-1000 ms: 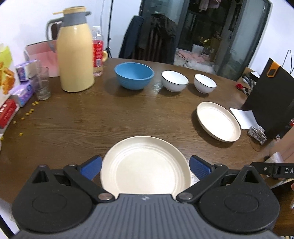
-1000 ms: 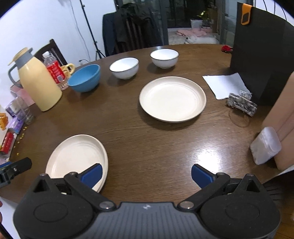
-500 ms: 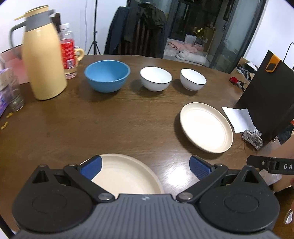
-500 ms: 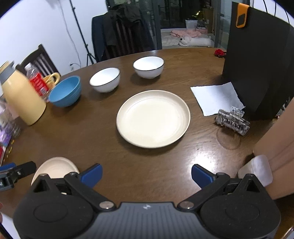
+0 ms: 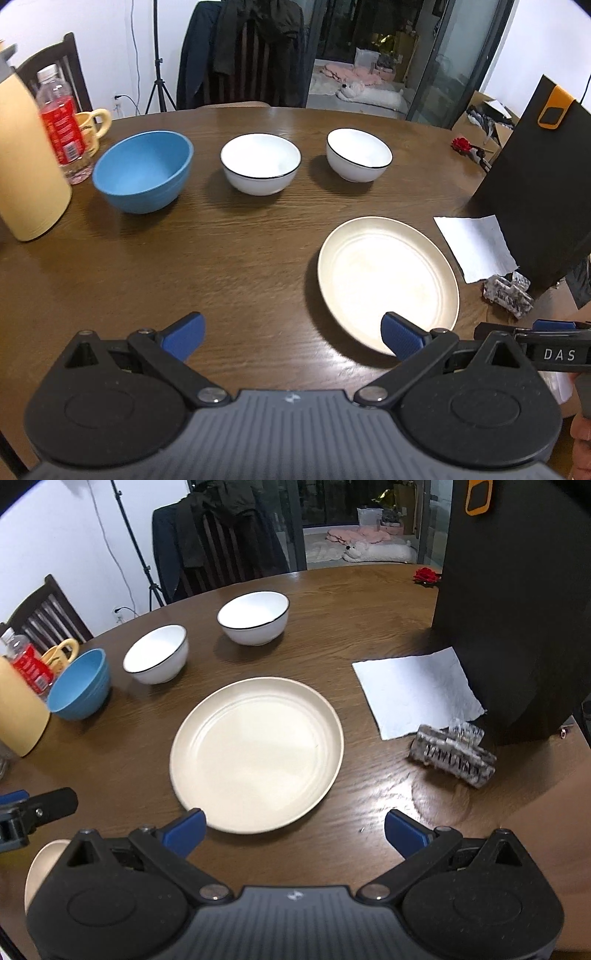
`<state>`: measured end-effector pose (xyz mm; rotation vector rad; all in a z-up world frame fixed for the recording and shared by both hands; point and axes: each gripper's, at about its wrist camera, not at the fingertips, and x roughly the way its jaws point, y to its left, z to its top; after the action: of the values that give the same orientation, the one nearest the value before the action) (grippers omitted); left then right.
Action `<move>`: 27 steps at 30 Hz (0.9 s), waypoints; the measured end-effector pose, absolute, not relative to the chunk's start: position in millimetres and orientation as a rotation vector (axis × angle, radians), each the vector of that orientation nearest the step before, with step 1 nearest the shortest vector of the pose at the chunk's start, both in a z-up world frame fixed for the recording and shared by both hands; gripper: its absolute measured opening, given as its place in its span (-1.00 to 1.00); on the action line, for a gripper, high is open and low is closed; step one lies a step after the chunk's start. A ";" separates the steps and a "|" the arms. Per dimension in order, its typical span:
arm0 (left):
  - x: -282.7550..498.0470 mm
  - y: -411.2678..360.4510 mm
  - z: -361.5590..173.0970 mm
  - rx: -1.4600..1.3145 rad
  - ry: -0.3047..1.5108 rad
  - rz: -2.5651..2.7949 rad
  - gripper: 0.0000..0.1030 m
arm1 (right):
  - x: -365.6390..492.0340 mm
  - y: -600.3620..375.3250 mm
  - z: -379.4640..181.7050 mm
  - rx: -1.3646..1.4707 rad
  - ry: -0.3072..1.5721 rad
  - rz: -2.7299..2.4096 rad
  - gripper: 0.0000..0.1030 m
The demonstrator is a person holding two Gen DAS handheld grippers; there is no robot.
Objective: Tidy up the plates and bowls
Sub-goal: 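Move both grippers forward to the rim of the cream plate by the paper towel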
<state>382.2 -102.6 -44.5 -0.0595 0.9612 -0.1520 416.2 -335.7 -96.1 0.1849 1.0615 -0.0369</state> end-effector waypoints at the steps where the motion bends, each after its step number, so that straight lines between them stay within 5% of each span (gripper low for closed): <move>1: 387.7 -106.8 -46.4 -0.054 0.965 -0.151 1.00 | 421.5 -339.1 -99.0 0.186 1.066 -0.042 1.00; 21: 476.9 -147.8 -101.9 -0.029 1.084 -0.103 0.99 | 493.3 -375.4 -151.8 0.243 1.162 -0.058 0.81; 27: 500.8 -153.5 -116.3 -0.024 1.133 -0.072 0.79 | 511.2 -381.1 -167.0 0.271 1.202 -0.065 0.63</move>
<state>500.8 -153.5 -116.3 -0.0242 1.1332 -0.0719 511.2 -381.1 -167.0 0.2711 1.2019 -0.0647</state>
